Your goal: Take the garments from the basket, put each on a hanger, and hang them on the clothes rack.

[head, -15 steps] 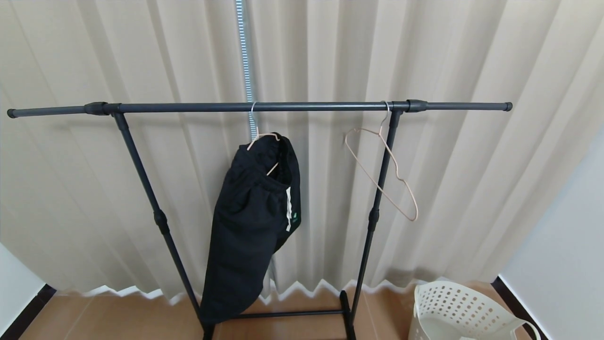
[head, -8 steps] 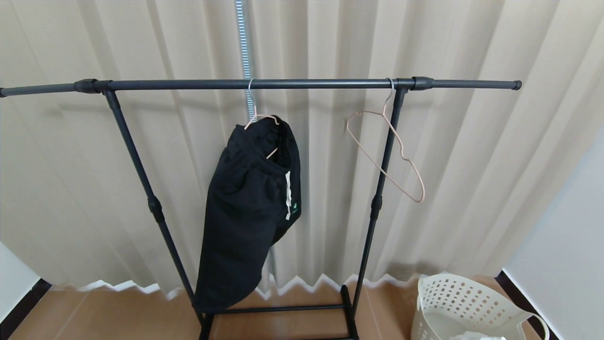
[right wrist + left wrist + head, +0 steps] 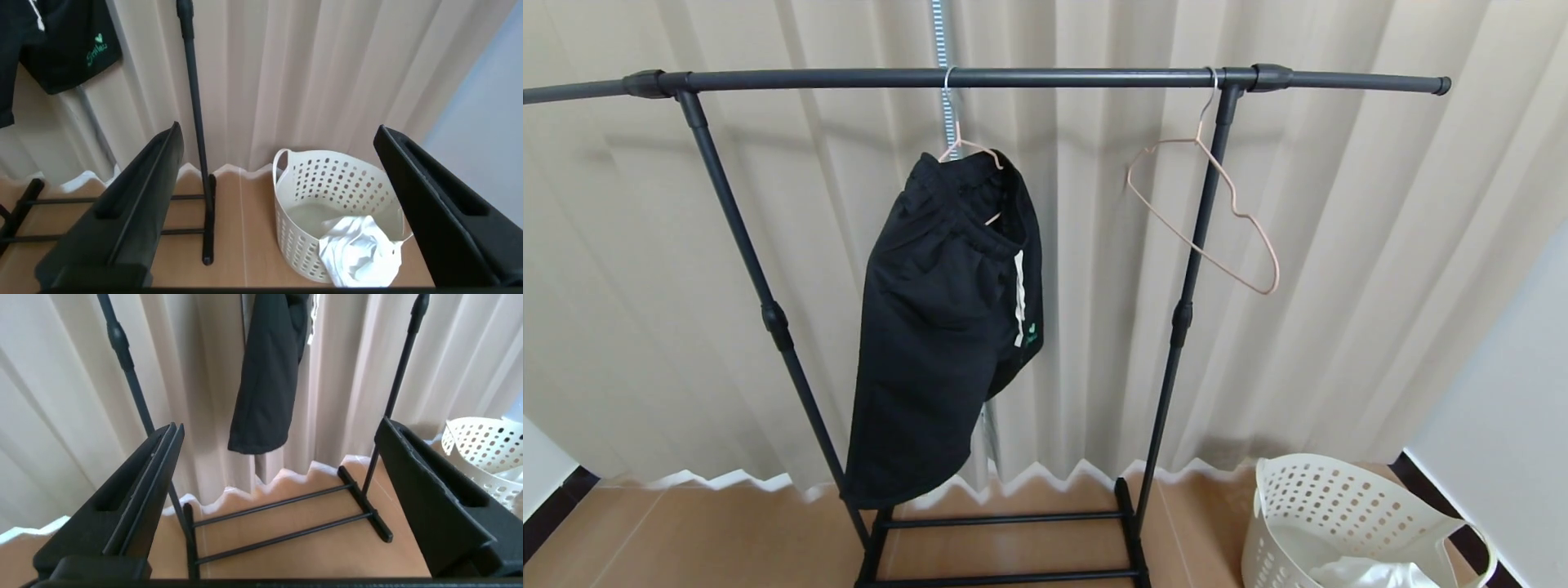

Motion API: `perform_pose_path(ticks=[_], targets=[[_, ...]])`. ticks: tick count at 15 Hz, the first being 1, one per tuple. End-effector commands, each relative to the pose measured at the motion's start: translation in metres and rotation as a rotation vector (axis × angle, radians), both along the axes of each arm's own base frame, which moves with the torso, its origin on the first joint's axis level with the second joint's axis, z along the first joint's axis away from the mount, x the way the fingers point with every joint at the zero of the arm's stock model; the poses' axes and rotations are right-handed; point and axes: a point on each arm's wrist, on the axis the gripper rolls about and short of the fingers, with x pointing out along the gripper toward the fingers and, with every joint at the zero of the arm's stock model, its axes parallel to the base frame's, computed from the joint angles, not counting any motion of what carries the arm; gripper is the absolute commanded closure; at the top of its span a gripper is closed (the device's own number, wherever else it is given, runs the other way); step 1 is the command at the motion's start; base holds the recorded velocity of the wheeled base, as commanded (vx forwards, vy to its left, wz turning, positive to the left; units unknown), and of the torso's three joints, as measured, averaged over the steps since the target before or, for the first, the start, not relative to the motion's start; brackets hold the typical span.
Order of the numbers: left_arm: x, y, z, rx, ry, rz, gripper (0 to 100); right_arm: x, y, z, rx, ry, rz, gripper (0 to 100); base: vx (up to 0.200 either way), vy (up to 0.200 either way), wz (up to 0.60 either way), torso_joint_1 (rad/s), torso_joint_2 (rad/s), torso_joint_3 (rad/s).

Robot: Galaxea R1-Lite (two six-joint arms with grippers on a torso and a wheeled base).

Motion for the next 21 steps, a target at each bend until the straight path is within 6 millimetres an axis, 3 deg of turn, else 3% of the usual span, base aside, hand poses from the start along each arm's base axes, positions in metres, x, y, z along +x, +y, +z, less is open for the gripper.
perform_pose_path(ticks=[1, 11, 15, 21], targets=[[0.0001, 0.0, 0.0001, 0.0, 0.0, 0.0, 0, 0.0002, 0.0, 0.0, 0.0, 0.002, 0.0, 0, 0.0, 0.0, 0.0, -0.159, 0.5, 0.33], [0.0001, 0.0, 0.0003, 0.0, -0.001, 0.0, 0, 0.0001, -0.0002, -0.0003, 0.005, 0.0, -0.012, 0, 0.0, 0.0, 0.0, -0.127, 0.47, 0.346], [0.0001, 0.0, 0.0001, 0.0, 0.0, 0.0, 0, 0.0002, -0.0004, -0.0001, 0.006, -0.002, -0.019, 0, 0.0, 0.0, 0.0, -0.022, 0.15, 0.116], [0.0001, 0.0001, 0.0001, -0.002, 0.001, 0.004, 0, 0.0001, -0.0004, -0.0001, 0.01, -0.002, -0.02, 0, 0.0, 0.0, -0.6, 0.002, 0.02, 0.01]])
